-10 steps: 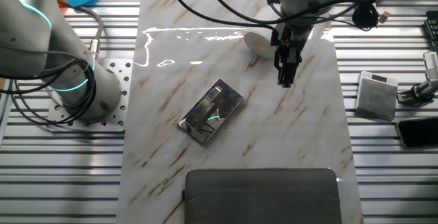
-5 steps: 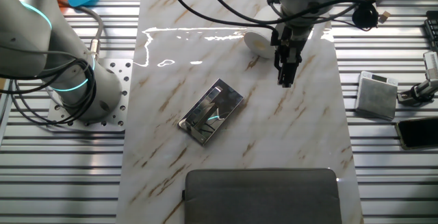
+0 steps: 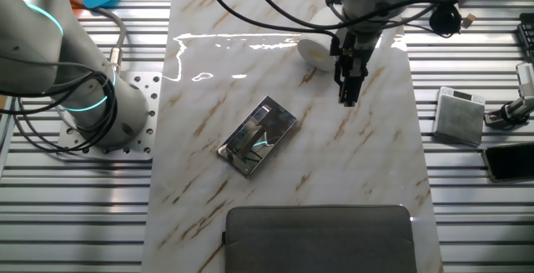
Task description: Take the roll of paper down from the shelf
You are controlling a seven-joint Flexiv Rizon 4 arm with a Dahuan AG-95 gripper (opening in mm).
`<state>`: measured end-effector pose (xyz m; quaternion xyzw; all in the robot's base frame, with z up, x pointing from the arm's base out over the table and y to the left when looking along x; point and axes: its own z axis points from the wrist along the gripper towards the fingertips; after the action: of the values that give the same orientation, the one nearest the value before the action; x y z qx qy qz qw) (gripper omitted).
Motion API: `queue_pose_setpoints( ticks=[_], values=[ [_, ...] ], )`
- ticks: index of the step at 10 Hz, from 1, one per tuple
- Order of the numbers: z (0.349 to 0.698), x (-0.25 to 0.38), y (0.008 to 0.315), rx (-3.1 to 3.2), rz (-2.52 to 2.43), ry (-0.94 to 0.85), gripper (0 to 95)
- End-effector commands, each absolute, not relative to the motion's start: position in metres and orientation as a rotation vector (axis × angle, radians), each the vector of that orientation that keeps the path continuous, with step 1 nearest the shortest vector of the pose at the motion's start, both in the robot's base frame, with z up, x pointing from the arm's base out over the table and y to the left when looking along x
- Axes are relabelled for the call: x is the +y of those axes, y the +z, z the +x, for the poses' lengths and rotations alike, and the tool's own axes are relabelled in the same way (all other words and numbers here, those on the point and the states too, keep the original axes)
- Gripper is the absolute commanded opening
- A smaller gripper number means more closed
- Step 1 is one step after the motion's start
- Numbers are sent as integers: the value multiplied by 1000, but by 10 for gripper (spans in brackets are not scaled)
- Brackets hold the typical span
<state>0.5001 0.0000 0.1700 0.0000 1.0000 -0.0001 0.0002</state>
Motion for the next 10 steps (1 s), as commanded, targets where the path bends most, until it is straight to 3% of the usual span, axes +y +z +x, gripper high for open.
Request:
queue_pose_setpoints(
  ticks=[1, 10],
  values=[
    [500, 0, 170, 3129, -116, 33, 0],
    [500, 0, 170, 3115, -180, 28, 0]
  ],
)
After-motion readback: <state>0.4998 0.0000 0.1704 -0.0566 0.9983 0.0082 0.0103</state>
